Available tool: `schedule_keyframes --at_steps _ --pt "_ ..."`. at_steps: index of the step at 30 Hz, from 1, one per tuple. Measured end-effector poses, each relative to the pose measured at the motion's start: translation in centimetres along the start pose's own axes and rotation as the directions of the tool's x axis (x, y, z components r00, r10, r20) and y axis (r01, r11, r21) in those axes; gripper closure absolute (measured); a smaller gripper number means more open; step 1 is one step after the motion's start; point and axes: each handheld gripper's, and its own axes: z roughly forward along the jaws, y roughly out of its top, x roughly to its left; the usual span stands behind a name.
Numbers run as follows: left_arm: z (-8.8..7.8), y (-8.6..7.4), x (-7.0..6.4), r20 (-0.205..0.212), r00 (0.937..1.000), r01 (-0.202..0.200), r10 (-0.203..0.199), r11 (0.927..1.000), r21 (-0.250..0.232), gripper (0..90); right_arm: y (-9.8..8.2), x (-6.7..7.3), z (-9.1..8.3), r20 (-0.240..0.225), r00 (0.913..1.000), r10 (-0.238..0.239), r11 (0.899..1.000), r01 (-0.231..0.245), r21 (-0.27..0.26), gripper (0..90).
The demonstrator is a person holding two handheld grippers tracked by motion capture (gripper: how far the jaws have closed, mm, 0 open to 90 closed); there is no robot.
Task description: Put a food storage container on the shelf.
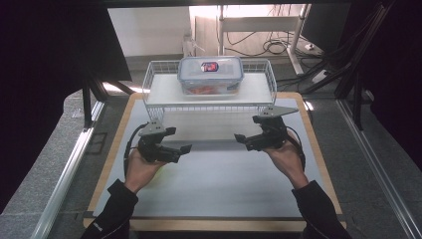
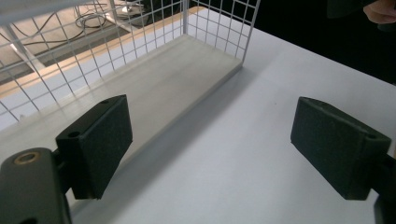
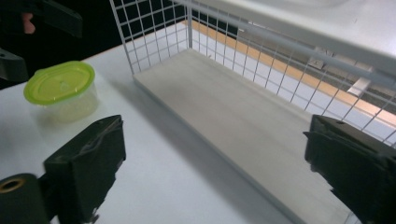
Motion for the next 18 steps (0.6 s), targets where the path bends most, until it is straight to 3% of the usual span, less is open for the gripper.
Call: schedule_keyframes --at_steps 7,18 --pt "-0.7 -1.9 -1.3 0.004 0.9999 0.012 -0.012 0.9999 0.000 8.6 -1.4 1.0 -0.3 -0.019 0.9996 0.022 1.000 -0.022 0.015 0.9" --pt "-0.7 -5.4 -3.3 -0.018 0.9998 -0.009 0.009 0.9994 0.034 6.1 -4.4 2.6 -0.4 -0.060 0.9979 0.027 0.998 -0.023 0.054 0.6"
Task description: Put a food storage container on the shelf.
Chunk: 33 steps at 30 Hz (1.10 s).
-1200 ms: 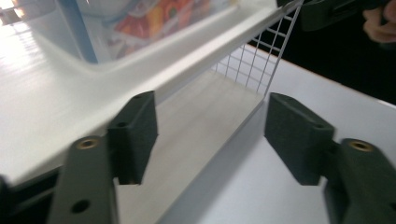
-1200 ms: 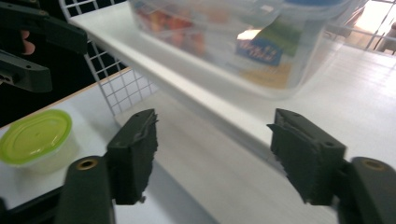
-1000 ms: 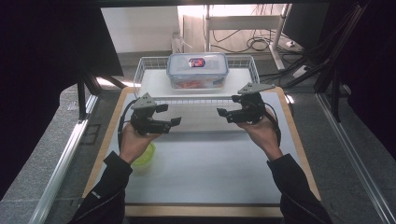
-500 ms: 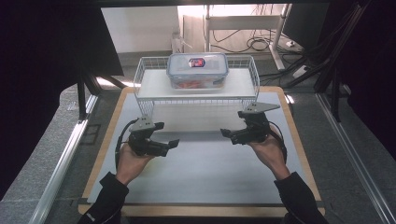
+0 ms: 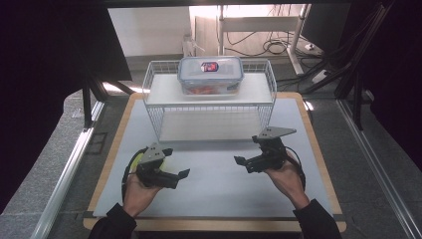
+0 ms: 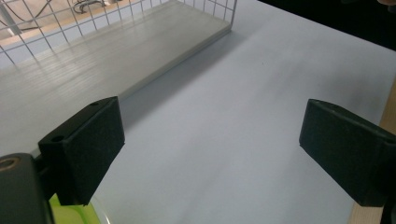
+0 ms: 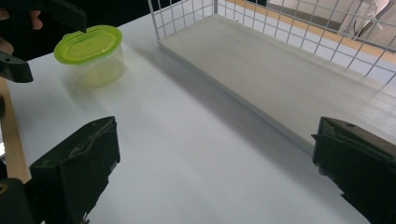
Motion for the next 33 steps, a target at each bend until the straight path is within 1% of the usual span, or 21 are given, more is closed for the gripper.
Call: schedule_keyframes --at_steps 4,6,8,11,14,18,21,23,24,26,27,28,29,32,33 --pt "-0.2 -1.1 -0.5 -0.009 0.9999 -0.006 0.006 1.0000 -0.001 5.4 -1.0 0.5 -0.2 -0.004 0.9999 0.015 1.000 -0.015 -0.022 0.5" --pt "-0.2 -1.7 -0.7 -0.016 0.9997 -0.018 0.018 0.9998 -0.001 5.2 -1.5 0.8 -0.3 -0.008 0.9998 0.020 0.999 -0.020 -0.026 0.4" --pt "-0.2 -2.2 -0.9 -0.025 0.9992 -0.031 0.031 0.9995 0.005 4.5 -2.1 1.1 -0.5 0.003 0.9998 0.021 0.999 -0.021 -0.031 0.4" --pt "0.0 -2.7 -1.0 -0.032 0.9988 -0.036 0.037 0.9990 0.025 4.0 -3.2 1.6 -0.6 0.021 0.9997 0.015 1.000 -0.015 -0.020 0.4" --pt "0.2 -3.1 -1.0 -0.042 0.9984 -0.034 0.036 0.9982 0.049 3.8 -4.3 1.9 -0.7 0.031 0.9995 0.003 1.000 -0.003 0.005 0.4" --pt "0.2 -3.0 -0.7 -0.032 0.9994 -0.010 0.012 0.9982 0.059 4.2 -5.4 2.0 -0.5 0.039 0.9992 0.005 0.999 -0.007 0.036 0.4" --pt "0.2 -3.0 -0.3 -0.032 0.9994 0.012 -0.010 0.9973 0.072 4.4 -5.8 1.8 -0.3 0.054 0.9985 -0.004 0.999 0.002 0.049 0.4" --pt "0.0 -2.9 -0.1 -0.048 0.9987 0.020 -0.017 0.9970 0.075 7.6 -6.0 1.6 -0.3 0.053 0.9985 0.008 0.999 -0.011 0.046 0.5" --pt "-0.1 -2.9 0.0 -0.052 0.9986 0.015 -0.011 0.9972 0.073 10.7 -6.0 1.6 -0.3 0.055 0.9984 0.012 0.999 -0.014 0.045 0.5" --pt "-0.5 -2.8 0.3 -0.066 0.9978 0.010 -0.005 0.9976 0.069 19.9 -6.1 1.4 -0.2 0.061 0.9981 0.010 0.999 -0.013 0.047 0.5" --pt "-0.7 -2.8 0.5 -0.062 0.9980 0.020 -0.016 0.9977 0.065 23.8 -6.1 1.4 -0.2 0.061 0.9981 0.013 0.999 -0.016 0.048 0.5" --pt "-0.9 -2.8 0.8 -0.048 0.9984 0.034 -0.031 0.9978 0.057 27.7 -6.2 1.3 -0.2 0.061 0.9980 0.015 0.999 -0.018 0.051 0.5" --pt "-1.1 -2.8 1.1 -0.046 0.9980 0.044 -0.042 0.9978 0.050 31.3 -6.2 1.3 -0.2 0.062 0.9980 0.014 0.998 -0.018 0.054 0.6" --pt "-1.6 -2.9 1.9 -0.052 0.9966 0.067 -0.064 0.9969 0.042 38.6 -6.4 1.2 0.0 0.067 0.9977 0.010 0.998 -0.015 0.065 0.6" --pt "-1.7 -2.9 2.1 -0.050 0.9959 0.077 -0.075 0.9964 0.037 38.8 -6.4 1.2 0.0 0.066 0.9978 0.011 0.998 -0.015 0.067 0.6"
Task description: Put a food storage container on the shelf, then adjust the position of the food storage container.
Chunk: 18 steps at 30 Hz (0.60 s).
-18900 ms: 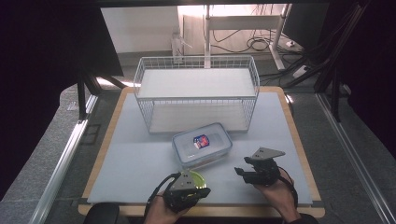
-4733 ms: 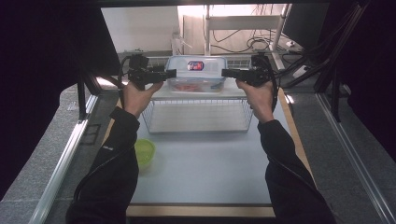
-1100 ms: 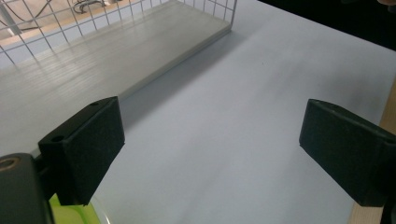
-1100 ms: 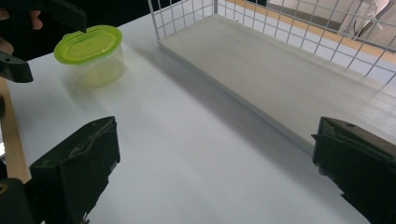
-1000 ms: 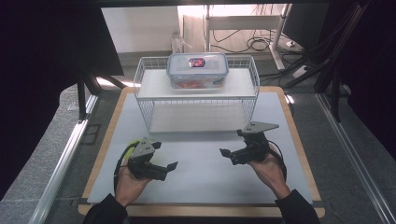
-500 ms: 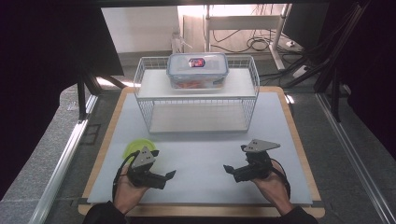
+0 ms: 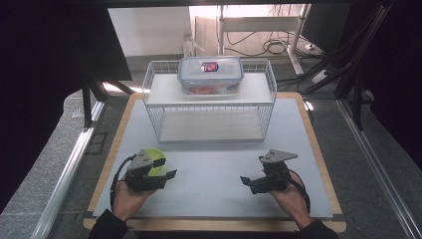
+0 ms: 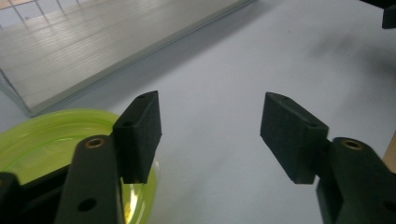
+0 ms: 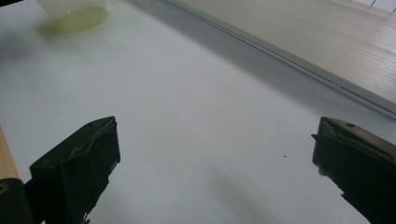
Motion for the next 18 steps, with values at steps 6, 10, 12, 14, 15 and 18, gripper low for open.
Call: schedule_keyframes --at_steps 6,10,12,14,15,18 --pt "-0.4 -0.2 0.8 -0.033 0.9994 0.013 -0.013 0.9999 -0.001 33.8 -0.1 -0.1 0.1 0.000 1.0000 -0.001 1.000 0.001 0.011 0.8" --pt "-0.7 -0.2 1.4 -0.058 0.9979 0.029 -0.029 0.9996 0.000 32.1 -0.2 -0.1 0.1 -0.001 1.0000 -0.002 1.000 0.002 0.019 1.0" --pt "-0.9 -0.3 1.8 -0.072 0.9966 0.039 -0.039 0.9992 -0.002 34.0 -0.2 -0.1 0.2 0.001 1.0000 -0.002 1.000 0.002 0.022 1.1" --pt "-1.1 -0.3 2.3 -0.082 0.9953 0.051 -0.051 0.9987 -0.003 38.4 -0.2 -0.1 0.2 -0.001 1.0000 -0.003 1.000 0.003 0.025 1.2" --pt "-1.2 -0.4 2.5 -0.085 0.9947 0.057 -0.057 0.9984 -0.006 40.5 -0.2 -0.1 0.3 0.000 1.0000 -0.003 1.000 0.003 0.024 1.3" --pt "-1.8 -0.5 3.2 -0.104 0.9915 0.078 -0.079 0.9969 -0.012 49.6 -0.2 -0.1 0.3 -0.001 1.0000 -0.003 1.000 0.003 0.025 1.3"
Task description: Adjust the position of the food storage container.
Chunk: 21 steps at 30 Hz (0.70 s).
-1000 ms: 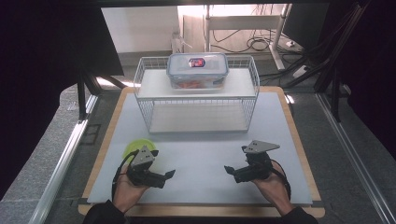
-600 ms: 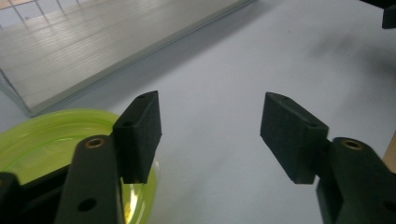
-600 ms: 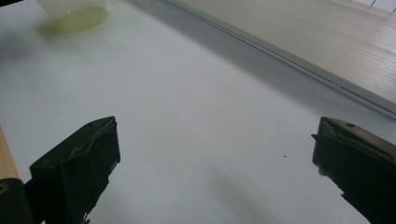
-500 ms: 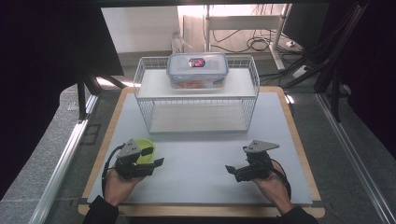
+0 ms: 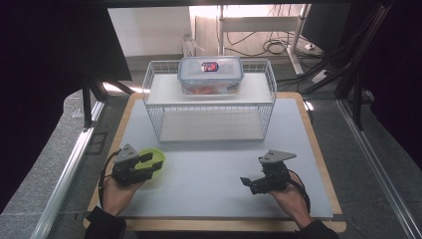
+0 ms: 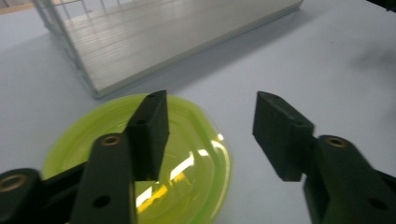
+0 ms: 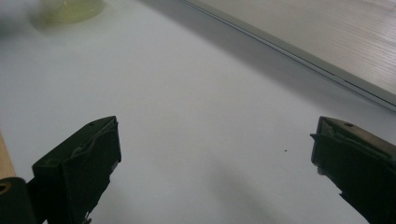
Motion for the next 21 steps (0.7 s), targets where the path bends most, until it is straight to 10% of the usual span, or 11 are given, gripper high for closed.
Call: schedule_keyframes --at_steps 10,21 --pt "-2.2 -1.0 3.6 -0.090 0.9924 0.083 -0.085 0.9962 -0.028 89.7 -0.1 -0.1 0.0 0.009 1.0000 0.000 1.000 0.000 0.010 1.6" --pt "-2.1 -2.8 6.2 -0.188 0.9734 0.138 -0.131 0.9902 0.024 89.9 -0.1 0.0 0.2 0.012 0.9999 -0.008 1.000 0.008 0.026 2.2"
